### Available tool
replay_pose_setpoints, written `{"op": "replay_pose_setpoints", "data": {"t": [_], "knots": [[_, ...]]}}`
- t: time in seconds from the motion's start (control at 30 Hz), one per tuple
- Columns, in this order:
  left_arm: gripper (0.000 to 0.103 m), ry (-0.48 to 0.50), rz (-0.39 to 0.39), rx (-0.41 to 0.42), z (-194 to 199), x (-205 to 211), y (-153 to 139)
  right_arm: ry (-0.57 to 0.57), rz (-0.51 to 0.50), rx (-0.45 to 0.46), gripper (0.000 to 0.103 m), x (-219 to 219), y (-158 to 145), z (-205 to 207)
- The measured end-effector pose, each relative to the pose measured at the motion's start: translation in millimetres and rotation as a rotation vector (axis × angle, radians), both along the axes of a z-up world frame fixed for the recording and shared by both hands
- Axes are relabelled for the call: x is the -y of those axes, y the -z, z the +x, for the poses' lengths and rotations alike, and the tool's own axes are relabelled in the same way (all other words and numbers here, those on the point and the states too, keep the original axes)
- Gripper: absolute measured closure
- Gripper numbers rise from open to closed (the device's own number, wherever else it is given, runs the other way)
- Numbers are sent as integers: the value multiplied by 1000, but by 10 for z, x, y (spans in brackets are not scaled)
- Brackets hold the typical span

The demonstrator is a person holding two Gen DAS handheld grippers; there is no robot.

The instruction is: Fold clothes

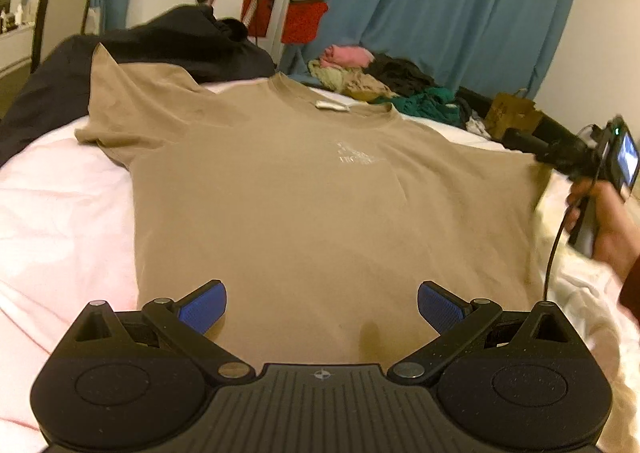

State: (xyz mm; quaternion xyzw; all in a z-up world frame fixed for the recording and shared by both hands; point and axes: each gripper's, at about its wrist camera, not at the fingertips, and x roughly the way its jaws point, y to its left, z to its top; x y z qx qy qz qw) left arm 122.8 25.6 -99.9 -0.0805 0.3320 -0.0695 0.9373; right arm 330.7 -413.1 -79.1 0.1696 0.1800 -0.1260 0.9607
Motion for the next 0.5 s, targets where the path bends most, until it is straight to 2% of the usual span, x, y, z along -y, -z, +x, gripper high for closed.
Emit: {"op": "replay_pose_setpoints", "data": {"t": [0.1, 0.2, 0.23, 0.37, 0.4, 0.43, 0.47, 0.5], "knots": [[0, -6, 13, 8, 73, -6, 17, 64, -41, -55, 100, 194, -37, 288], [0, -9, 12, 5, 141, -21, 56, 113, -2, -62, 97, 397, -25, 393], [0, -8, 10, 3, 163, -26, 62, 118, 30, -60, 97, 434, -5, 379], [0, -5, -9, 14, 168, -52, 39, 51, 288, -22, 94, 374, 181, -20], [0, -4, -12, 19, 156, -46, 31, 35, 353, -12, 84, 359, 227, -119], [0, -3, -13, 24, 142, -42, 22, 18, 417, -2, 69, 344, 274, -219], [0, -2, -12, 29, 128, -42, 11, 1, 482, 7, 25, 329, 320, -318], [0, -1, -10, 32, 111, -42, 3, -14, 540, 20, 2, 290, 367, -434]]}}
